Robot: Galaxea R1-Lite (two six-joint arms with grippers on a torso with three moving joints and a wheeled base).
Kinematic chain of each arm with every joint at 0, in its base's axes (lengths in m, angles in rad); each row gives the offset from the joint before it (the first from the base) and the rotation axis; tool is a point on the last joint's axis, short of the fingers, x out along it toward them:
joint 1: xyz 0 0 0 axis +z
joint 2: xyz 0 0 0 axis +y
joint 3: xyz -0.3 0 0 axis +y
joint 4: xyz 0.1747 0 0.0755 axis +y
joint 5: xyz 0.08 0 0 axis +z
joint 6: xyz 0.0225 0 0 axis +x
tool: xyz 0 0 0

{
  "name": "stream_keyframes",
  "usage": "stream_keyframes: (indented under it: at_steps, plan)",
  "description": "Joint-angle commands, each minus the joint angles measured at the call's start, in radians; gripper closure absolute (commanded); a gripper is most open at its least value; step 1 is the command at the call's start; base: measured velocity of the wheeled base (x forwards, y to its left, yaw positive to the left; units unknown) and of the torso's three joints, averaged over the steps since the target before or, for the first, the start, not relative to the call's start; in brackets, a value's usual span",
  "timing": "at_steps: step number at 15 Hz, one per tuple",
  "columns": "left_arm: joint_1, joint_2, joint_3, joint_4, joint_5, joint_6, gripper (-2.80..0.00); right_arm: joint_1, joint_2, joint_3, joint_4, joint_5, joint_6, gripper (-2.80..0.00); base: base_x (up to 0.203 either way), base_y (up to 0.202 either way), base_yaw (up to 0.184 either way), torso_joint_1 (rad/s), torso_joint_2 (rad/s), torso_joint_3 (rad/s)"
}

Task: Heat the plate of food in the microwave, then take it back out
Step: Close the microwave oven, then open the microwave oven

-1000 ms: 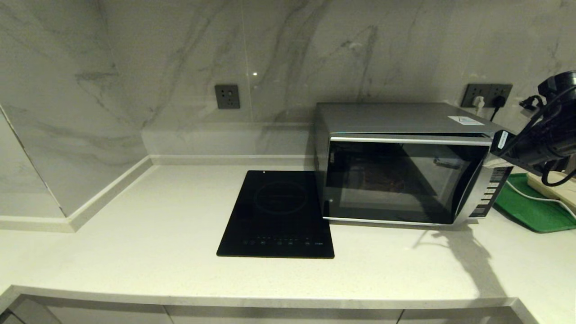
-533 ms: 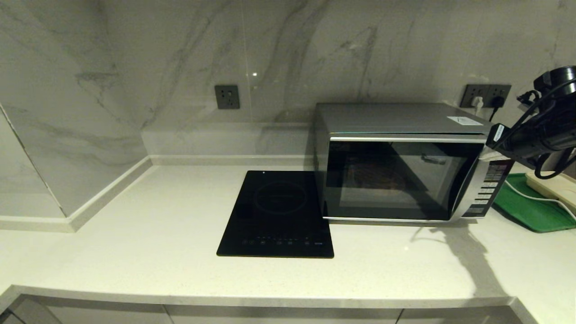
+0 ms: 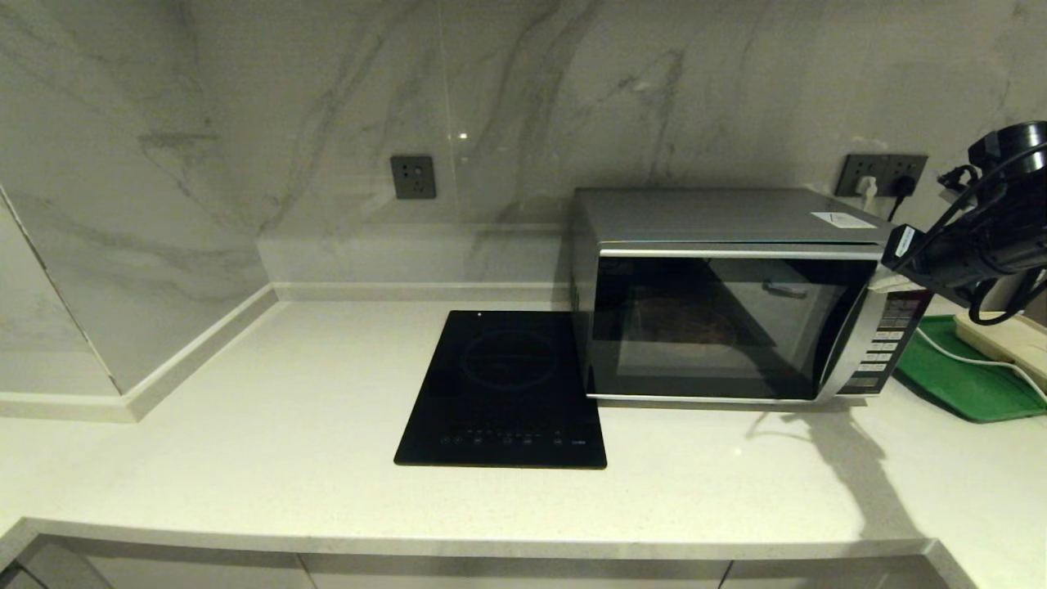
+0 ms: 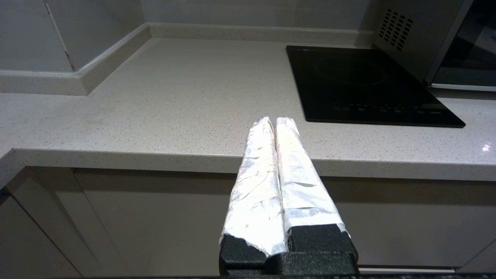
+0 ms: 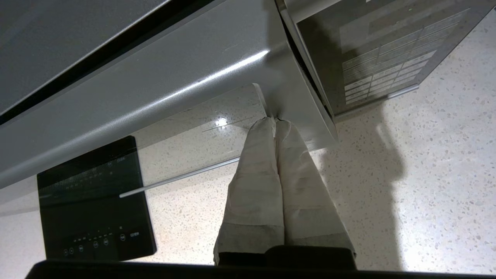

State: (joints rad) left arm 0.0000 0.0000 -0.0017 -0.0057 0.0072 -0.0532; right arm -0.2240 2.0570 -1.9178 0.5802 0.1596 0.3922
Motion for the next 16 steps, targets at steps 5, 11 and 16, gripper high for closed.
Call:
stream_keyframes:
  at_steps: [5,11,16]
  plan:
    - [0.0,0.0,0.0,0.0,0.001,0.0,0.0,0.0,0.031,-0.049,0.001,0.006,0.005,0.0,0.0,0.0,0.0,0.0,0.0,0.0]
    - [0.0,0.0,0.0,0.0,0.0,0.0,0.0,-0.039,-0.052,0.013,0.028,0.085,0.033,0.0,0.0,0.0,0.0,0.0,0.0,0.0]
    - [0.0,0.0,0.0,0.0,0.0,0.0,0.0,-0.283,-0.224,0.224,0.18,0.334,0.025,0.0,0.0,0.0,0.0,0.0,0.0,0.0]
